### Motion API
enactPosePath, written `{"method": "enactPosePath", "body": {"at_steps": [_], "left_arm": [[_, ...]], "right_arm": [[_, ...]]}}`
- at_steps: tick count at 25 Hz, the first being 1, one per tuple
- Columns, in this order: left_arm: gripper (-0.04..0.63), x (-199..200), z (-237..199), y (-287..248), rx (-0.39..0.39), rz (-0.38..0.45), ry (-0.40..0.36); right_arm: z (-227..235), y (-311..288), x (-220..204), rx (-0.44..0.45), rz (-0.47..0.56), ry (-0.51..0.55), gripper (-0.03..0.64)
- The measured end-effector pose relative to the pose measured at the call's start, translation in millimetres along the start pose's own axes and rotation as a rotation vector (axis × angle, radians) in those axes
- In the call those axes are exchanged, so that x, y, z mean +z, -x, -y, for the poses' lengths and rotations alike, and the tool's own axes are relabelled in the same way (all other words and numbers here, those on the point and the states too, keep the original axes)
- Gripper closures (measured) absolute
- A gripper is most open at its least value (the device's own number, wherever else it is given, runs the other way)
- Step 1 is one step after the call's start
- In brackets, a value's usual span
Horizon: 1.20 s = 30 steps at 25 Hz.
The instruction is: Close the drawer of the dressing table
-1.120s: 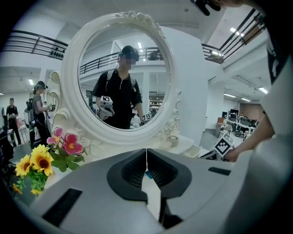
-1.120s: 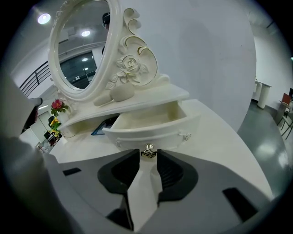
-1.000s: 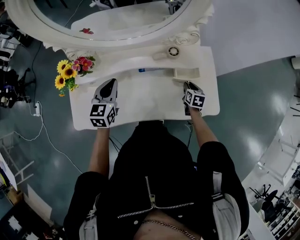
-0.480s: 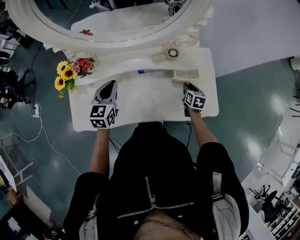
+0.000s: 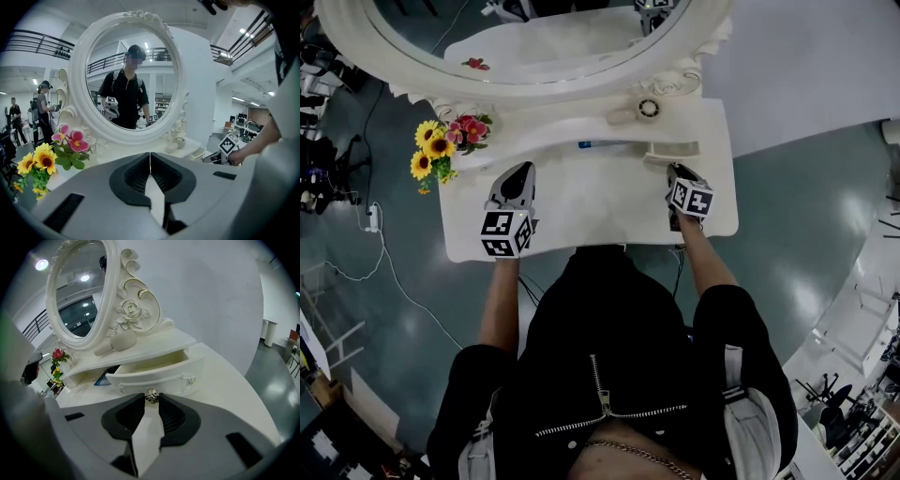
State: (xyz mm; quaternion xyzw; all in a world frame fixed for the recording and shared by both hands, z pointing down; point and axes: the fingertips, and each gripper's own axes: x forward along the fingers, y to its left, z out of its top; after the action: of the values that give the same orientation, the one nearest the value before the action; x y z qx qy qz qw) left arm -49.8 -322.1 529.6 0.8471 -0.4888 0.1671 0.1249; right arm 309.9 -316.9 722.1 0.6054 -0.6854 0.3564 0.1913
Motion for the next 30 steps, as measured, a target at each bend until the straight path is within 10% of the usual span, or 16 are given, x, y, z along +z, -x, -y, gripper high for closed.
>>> {"method": "enactPosePath", "body": {"at_steps": [30], "left_arm": [[0.574, -8, -28, -7, 0.042, -0.028, 0.027]], "right_arm": [[4, -41, 35, 0.006, 0.012, -0.034, 0.517]]}}
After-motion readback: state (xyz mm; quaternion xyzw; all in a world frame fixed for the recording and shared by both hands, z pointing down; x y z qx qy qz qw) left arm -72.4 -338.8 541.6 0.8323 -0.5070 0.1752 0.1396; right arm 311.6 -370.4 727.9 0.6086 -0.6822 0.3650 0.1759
